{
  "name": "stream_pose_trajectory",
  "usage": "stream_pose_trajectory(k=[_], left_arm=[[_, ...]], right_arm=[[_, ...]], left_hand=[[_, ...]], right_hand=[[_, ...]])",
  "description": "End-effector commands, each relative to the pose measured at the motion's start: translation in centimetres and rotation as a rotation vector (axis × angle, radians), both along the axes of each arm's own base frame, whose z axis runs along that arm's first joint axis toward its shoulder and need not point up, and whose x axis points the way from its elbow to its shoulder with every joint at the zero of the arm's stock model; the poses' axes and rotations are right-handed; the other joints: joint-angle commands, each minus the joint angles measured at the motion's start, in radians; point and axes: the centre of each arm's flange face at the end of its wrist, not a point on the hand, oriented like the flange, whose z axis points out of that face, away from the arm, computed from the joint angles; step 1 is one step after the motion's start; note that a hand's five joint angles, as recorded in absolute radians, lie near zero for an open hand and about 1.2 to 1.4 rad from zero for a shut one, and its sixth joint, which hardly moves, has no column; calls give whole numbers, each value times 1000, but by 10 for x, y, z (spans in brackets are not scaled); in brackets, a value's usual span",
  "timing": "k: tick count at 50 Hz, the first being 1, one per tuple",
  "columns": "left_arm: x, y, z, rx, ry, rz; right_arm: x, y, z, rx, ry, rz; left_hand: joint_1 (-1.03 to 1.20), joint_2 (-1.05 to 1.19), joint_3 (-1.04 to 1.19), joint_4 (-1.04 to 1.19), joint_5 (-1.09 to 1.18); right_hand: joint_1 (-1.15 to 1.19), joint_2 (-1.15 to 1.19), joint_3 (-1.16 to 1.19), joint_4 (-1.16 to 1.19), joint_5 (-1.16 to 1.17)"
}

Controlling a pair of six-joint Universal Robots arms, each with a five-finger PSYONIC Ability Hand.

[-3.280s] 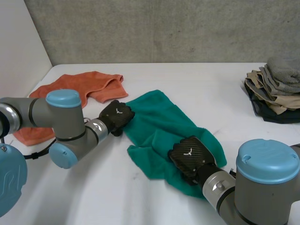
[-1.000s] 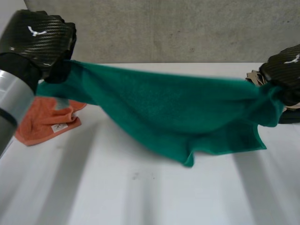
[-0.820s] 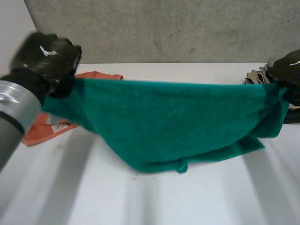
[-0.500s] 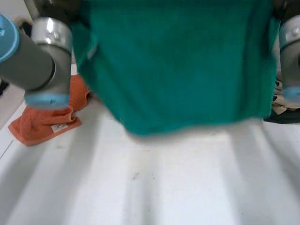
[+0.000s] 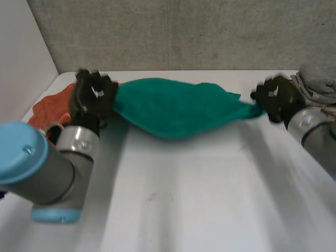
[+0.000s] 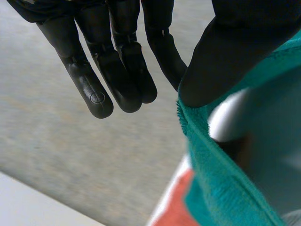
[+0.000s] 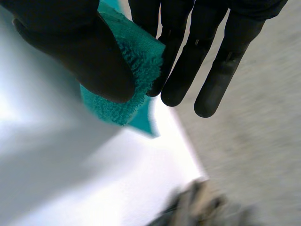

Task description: Fold the laundry.

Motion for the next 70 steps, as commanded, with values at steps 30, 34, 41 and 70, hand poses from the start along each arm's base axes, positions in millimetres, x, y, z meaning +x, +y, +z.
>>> stream_pose_trajectory(k=[30, 34, 41, 70], left_arm=[[1, 12, -20, 99, 15, -24], [4, 9, -20, 100, 17, -12], [7, 7, -29, 126, 5, 0], [13, -27, -39, 309, 46, -13]], right_arm=[[-23, 25, -62, 580, -309, -222], [-26, 24, -71, 562, -242, -242], [-35, 9, -80, 475, -129, -314], [-30, 48, -65, 461, -151, -181]], left_hand=[[243, 195, 197, 193, 244], [243, 195, 197, 193, 244], [243, 195, 197, 193, 244], [243, 195, 197, 193, 244]], right_hand=[[-557, -614, -633, -639, -614], [-373, -429, -449, -454, -429], [273, 216, 197, 191, 216], [-754, -811, -830, -835, -810]])
